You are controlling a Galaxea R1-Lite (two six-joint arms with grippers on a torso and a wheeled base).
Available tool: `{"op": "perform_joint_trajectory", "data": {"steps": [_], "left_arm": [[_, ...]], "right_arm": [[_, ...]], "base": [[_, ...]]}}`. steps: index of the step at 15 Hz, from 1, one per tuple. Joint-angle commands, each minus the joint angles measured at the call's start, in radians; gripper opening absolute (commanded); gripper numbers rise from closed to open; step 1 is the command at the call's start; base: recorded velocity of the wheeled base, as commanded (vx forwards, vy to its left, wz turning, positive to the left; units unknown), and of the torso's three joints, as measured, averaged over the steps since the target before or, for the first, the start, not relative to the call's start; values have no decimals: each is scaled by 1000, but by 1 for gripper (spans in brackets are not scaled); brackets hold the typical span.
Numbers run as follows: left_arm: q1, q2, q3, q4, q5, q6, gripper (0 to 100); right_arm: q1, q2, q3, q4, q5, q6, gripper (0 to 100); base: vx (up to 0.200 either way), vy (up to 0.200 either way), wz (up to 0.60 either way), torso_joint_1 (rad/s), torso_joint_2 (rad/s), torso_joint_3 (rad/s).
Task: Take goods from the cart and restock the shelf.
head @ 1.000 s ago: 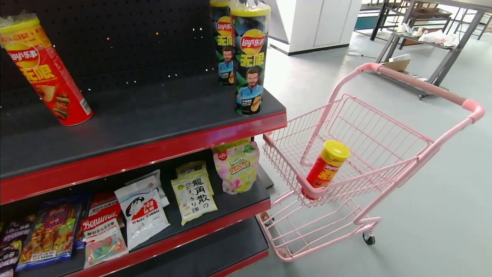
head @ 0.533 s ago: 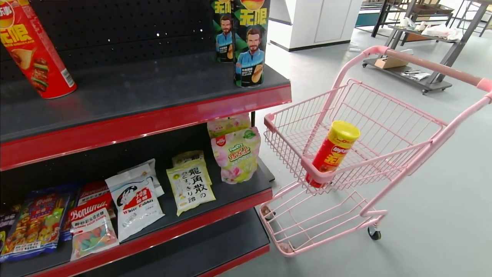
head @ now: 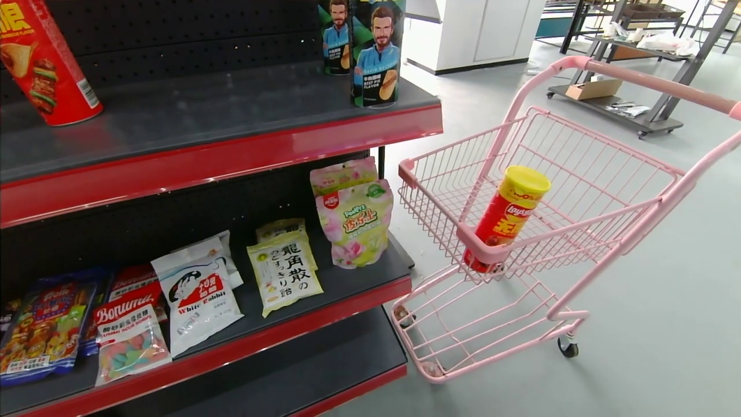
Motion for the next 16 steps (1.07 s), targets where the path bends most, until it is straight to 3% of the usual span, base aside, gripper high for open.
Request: {"op": "perform_joint_trajectory", "data": {"steps": [1,3,4,5,6,7,8,10,14,16], "left_arm": [[0,1,0,-1,1,0,100],[0,1,0,-1,1,0,100],[0,1,0,1,1,0,100],[0,1,0,1,1,0,100],[0,1,0,1,1,0,100],[0,1,0,1,1,0,100],[0,1,0,1,1,1,100],[0,1,0,-1,1,1,100],[0,1,0,-1,4,1,100],[0,1,0,-1,4,1,100]], "right_arm": [[-7,14,-2,-1,-3,-1,100],[-7,11,-2,-5,-4,-7,100],[1,69,-103,-9,12,-3,100],[10,321,-336,-5,11,82,100],[26,583,-637,-2,39,321,100],[43,671,-733,-2,83,313,100],[72,796,-799,-15,203,214,100],[69,974,-781,-108,266,138,100],[85,1290,-695,-392,427,140,100],[81,1376,-690,-450,450,137,100]], "base": [[0,0,0,0,0,0],[0,0,0,0,0,0],[0,0,0,0,0,0],[0,0,0,0,0,0],[0,0,0,0,0,0],[0,0,0,0,0,0],[0,0,0,0,0,0],[0,0,0,0,0,0],[0,0,0,0,0,0],[0,0,0,0,0,0]]}}
